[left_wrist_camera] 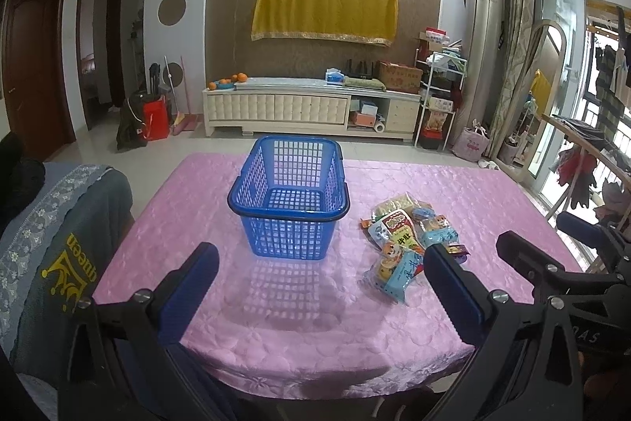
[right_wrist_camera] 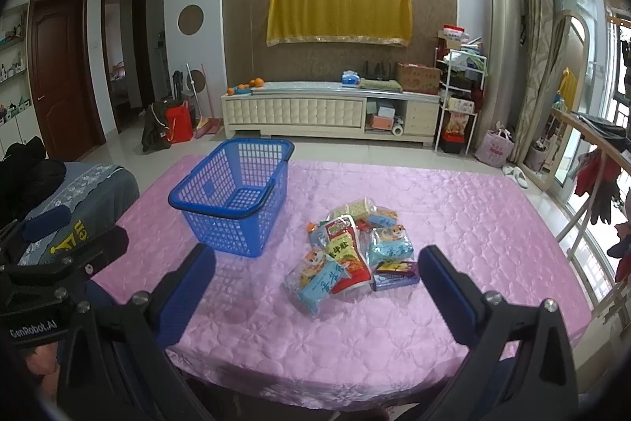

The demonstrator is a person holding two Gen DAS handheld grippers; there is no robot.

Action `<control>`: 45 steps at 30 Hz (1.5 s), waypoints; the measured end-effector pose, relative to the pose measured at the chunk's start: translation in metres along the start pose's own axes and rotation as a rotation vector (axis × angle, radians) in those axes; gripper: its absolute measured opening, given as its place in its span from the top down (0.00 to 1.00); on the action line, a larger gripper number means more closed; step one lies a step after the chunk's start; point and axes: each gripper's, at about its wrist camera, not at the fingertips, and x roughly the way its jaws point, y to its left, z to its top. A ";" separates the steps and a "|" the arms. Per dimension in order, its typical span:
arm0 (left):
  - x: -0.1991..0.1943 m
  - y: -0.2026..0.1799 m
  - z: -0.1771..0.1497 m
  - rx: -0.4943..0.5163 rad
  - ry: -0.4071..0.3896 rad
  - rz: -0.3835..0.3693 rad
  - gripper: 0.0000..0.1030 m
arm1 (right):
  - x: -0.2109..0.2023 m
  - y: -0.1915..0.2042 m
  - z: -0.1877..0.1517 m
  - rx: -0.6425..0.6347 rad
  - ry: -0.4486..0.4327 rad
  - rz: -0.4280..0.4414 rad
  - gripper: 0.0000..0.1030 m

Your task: Organize snacks

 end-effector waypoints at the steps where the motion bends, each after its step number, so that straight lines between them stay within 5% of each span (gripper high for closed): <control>1: 0.000 0.000 0.000 -0.002 0.002 -0.001 0.00 | 0.000 0.000 0.000 0.000 0.001 0.000 0.00; 45: -0.004 0.008 0.002 -0.023 0.010 0.004 0.00 | 0.001 0.004 0.005 -0.008 0.020 0.027 0.00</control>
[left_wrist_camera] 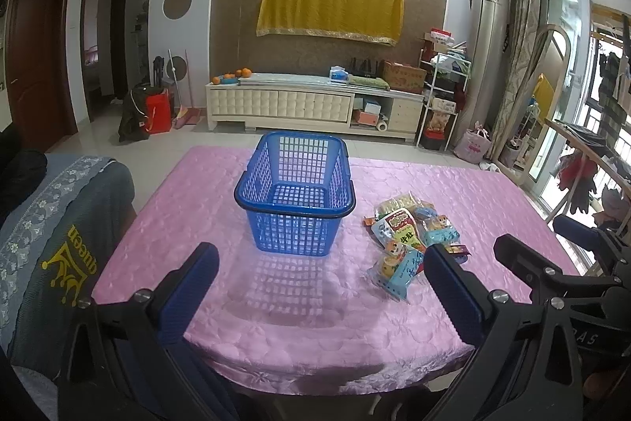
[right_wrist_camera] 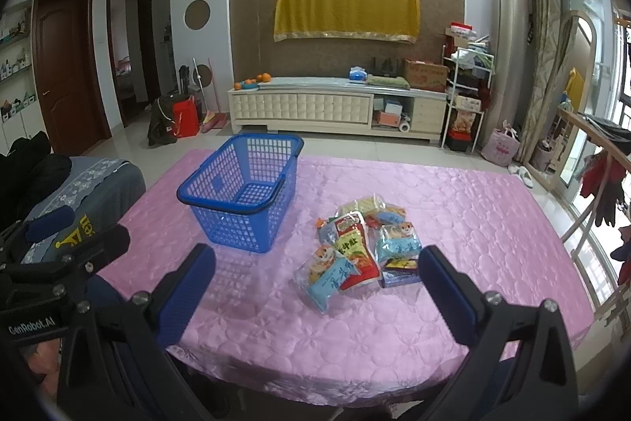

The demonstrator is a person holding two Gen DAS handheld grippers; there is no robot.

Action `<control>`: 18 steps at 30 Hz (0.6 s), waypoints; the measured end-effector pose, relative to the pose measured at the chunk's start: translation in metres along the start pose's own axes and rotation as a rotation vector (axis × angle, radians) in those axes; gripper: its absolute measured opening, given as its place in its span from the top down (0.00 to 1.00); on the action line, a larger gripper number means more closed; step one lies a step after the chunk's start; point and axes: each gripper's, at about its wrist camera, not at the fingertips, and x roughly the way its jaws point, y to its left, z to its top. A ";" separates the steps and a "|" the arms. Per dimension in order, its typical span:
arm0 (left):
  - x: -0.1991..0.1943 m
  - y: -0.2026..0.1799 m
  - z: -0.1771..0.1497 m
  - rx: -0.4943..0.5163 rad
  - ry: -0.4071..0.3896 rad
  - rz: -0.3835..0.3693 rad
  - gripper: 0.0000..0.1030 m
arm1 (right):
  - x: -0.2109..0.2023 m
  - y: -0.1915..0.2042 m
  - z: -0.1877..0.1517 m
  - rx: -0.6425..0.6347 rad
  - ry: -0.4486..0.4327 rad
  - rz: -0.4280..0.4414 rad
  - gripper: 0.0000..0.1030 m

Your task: Organize snacks

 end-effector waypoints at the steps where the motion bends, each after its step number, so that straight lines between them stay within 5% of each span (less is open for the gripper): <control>1: 0.001 0.000 0.001 0.001 0.000 0.000 0.00 | 0.001 0.000 0.002 -0.001 0.001 0.003 0.00; 18: 0.057 -0.042 0.035 0.144 -0.012 -0.046 0.00 | 0.032 -0.038 0.031 -0.041 -0.043 -0.052 0.00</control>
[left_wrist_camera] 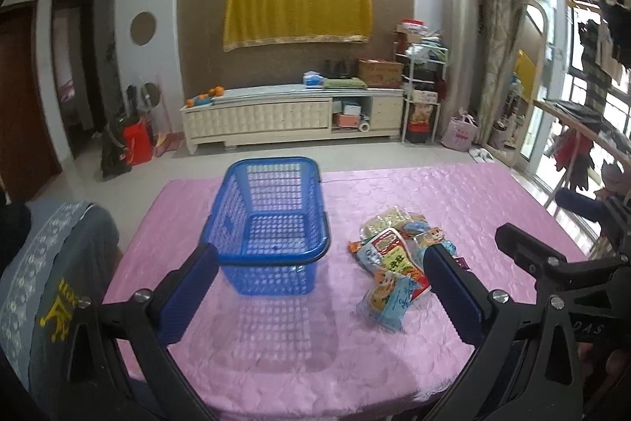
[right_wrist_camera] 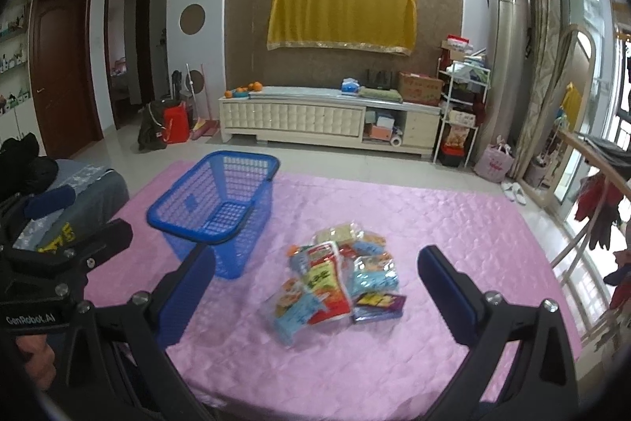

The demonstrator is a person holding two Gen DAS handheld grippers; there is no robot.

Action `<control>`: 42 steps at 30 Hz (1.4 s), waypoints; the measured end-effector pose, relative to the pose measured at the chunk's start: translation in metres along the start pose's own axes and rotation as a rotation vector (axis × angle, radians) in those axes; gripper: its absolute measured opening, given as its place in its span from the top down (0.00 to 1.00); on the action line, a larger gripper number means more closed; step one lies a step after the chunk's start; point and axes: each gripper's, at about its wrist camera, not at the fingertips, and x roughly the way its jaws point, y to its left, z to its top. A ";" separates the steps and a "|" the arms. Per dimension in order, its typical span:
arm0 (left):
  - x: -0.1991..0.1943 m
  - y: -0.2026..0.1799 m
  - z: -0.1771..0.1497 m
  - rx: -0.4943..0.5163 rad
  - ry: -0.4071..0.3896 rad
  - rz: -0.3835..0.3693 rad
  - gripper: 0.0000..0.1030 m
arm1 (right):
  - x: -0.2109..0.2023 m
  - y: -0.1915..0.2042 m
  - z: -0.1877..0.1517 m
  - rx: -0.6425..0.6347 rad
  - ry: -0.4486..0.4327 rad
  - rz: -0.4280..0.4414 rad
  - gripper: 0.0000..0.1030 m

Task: Organize snacks
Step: 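Grasp a blue-and-white bread bag with the left tool while the right tool grasps another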

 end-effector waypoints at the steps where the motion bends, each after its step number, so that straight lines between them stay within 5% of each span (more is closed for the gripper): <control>1: 0.006 -0.004 0.001 0.012 0.004 -0.010 0.00 | 0.004 -0.003 -0.001 -0.001 -0.003 -0.013 0.00; 5: 0.033 -0.019 -0.001 0.065 0.046 -0.017 0.00 | 0.021 -0.019 -0.012 0.035 0.019 -0.031 0.00; 12: 0.086 -0.040 -0.019 0.119 0.163 -0.124 0.00 | 0.073 -0.051 -0.046 0.166 0.193 0.015 0.00; 27: 0.200 -0.078 -0.060 0.219 0.387 -0.229 0.00 | 0.147 -0.085 -0.109 0.193 0.395 -0.026 0.00; 42: 0.266 -0.077 -0.094 0.273 0.500 -0.309 0.00 | 0.177 -0.091 -0.136 0.181 0.479 -0.016 0.00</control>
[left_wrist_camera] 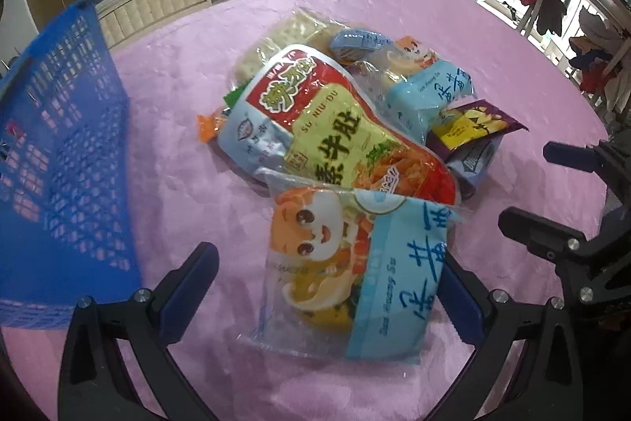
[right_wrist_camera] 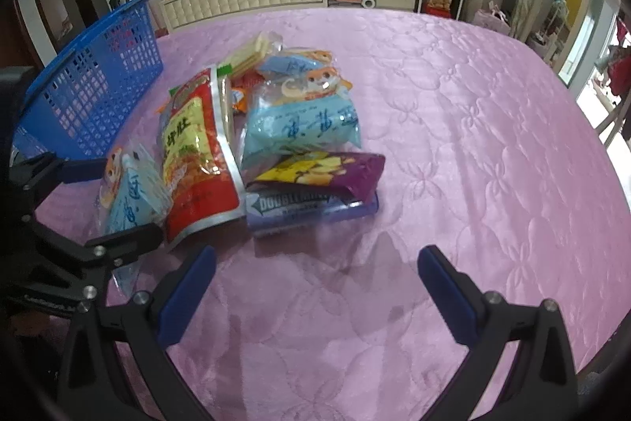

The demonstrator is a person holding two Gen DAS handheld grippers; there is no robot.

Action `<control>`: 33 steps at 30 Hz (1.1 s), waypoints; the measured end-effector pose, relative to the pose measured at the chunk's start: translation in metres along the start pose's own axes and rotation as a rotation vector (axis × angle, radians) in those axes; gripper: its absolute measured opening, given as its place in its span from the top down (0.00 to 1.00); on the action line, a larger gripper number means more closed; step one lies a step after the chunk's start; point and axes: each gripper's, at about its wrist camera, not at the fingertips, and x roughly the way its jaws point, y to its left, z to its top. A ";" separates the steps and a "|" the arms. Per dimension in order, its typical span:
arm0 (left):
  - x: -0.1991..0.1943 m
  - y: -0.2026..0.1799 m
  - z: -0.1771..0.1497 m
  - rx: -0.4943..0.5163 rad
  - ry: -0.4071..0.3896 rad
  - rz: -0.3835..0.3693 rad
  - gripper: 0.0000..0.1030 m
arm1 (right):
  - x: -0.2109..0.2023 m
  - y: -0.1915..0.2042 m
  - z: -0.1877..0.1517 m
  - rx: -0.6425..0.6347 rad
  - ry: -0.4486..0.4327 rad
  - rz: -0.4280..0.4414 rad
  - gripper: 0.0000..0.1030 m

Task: Organize snacks
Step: 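Grasp a blue-and-white bread bag with the left tool while the right tool grasps another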

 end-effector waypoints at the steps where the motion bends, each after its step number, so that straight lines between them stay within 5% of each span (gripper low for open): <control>1: 0.001 0.000 0.000 -0.004 -0.010 -0.014 0.02 | 0.002 -0.003 -0.001 0.010 0.012 0.001 0.00; 4: -0.005 0.001 -0.002 -0.049 -0.033 -0.065 0.32 | 0.002 -0.006 -0.002 0.018 0.011 -0.019 0.00; 5: -0.005 0.001 -0.003 -0.061 -0.039 -0.068 0.35 | 0.002 -0.007 -0.002 0.018 0.008 -0.025 0.00; 14: -0.041 -0.012 0.001 -0.036 -0.144 -0.016 0.36 | -0.013 -0.013 0.013 0.038 -0.014 -0.030 0.00; 22: -0.057 0.000 0.022 -0.078 -0.211 0.051 0.37 | -0.026 0.001 0.069 -0.066 -0.063 -0.066 0.00; 33: -0.031 0.015 0.047 -0.113 -0.219 0.121 0.38 | 0.029 0.006 0.096 -0.136 0.012 -0.030 0.00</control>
